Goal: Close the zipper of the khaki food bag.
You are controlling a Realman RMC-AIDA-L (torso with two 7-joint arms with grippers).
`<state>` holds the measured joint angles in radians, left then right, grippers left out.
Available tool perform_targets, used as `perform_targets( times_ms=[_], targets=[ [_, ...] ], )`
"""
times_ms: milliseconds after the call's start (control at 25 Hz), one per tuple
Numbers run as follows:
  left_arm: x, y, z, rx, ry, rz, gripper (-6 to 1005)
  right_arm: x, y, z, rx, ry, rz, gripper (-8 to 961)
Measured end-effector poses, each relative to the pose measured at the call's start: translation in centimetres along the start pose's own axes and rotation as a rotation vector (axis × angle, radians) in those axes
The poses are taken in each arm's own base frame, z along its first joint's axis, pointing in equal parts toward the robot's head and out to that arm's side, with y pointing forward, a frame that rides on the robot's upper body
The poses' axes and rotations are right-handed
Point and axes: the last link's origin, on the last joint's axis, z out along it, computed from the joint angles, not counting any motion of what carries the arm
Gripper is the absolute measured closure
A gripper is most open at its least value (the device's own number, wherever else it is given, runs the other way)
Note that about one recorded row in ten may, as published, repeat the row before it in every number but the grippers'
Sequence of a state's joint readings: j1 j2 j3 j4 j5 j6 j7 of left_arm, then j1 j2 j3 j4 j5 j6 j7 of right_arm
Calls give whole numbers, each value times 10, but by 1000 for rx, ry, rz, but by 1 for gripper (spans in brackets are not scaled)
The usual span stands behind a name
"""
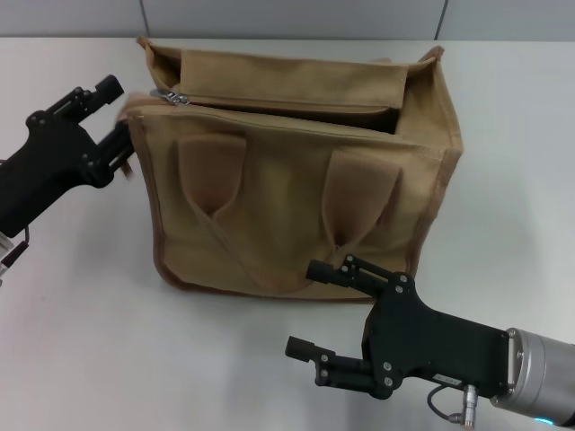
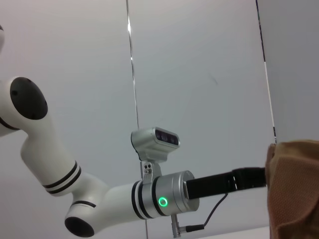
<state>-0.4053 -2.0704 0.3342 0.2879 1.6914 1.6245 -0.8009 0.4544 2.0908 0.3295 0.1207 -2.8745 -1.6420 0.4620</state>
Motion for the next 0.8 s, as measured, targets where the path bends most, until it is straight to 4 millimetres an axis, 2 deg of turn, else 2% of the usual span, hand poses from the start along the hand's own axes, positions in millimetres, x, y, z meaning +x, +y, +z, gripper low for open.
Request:
perform_targets(
  times_ms=[80,200,480,600,800],
  targets=[
    [1,1,0,17,32,-6,361,0,0,1,0,0,0,163],
    [1,3,1,16,41,-7,533,1,0,2,1,2,-1,164],
    [2,3,2,13,46,-12,841,1,1,3,3,-1,-8,164],
    [4,3,7,3,62,-92,958,-1,2,5,13,-20,-1,164],
    [10,1,18,-30,70,-201,966,-4,4,8,21,-51,9,163]
  ],
)
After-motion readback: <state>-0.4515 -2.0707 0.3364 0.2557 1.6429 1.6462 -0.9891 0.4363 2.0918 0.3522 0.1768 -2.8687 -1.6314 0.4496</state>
